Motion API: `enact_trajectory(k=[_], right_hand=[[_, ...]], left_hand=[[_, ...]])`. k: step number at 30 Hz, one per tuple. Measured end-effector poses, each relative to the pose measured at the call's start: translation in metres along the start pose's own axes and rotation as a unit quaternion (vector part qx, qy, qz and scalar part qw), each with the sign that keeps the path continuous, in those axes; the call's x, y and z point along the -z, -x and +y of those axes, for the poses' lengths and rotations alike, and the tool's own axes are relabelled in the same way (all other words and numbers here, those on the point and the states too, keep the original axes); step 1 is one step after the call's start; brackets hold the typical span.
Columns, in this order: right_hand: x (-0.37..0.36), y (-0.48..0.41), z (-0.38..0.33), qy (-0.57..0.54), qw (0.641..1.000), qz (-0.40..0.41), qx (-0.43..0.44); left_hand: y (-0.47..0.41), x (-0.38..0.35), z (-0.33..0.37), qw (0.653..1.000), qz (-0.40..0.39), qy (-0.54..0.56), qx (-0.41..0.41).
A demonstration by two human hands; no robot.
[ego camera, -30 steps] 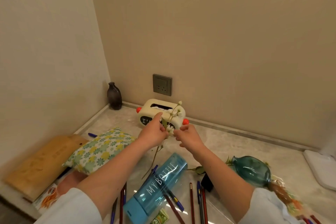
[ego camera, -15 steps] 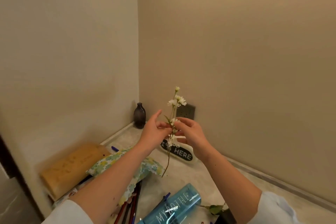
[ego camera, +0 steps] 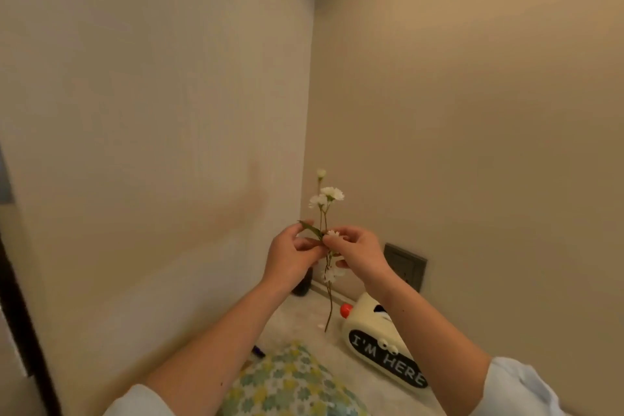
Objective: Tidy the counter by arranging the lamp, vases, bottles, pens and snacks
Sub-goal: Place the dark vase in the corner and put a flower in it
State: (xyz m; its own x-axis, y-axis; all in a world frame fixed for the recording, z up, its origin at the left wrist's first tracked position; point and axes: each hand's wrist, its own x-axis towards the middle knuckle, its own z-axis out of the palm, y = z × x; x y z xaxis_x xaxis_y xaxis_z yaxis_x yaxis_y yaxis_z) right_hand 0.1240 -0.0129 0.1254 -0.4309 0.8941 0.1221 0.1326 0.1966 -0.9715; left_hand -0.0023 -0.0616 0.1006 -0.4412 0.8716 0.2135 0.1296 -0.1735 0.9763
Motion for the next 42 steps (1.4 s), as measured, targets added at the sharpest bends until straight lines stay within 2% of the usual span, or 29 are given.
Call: enact_trajectory(k=[7,18,27,38,42], right_hand=[[-0.032,-0.081,-0.022,0.011,0.998,0.057,0.025],[-0.056,-0.172,-0.005,0.028,0.991,0.117,0.058],[-0.054,-0.192,0.014,0.013,0.99,0.12,0.071],[-0.061,-0.191,0.043,0.027,0.994,0.103,0.026],[-0.063,-0.189,0.055,0.051,0.993,0.105,0.007]], left_hand=[[-0.088,0.027,0.006,0.999,-0.003,-0.017,-0.03],[-0.174,0.026,-0.023,1.0,0.018,0.0,0.009],[-0.183,0.012,-0.046,0.995,0.079,-0.053,-0.036],[-0.169,0.018,-0.081,0.995,0.069,-0.073,-0.022],[-0.163,0.021,-0.091,0.995,0.029,-0.094,0.0]])
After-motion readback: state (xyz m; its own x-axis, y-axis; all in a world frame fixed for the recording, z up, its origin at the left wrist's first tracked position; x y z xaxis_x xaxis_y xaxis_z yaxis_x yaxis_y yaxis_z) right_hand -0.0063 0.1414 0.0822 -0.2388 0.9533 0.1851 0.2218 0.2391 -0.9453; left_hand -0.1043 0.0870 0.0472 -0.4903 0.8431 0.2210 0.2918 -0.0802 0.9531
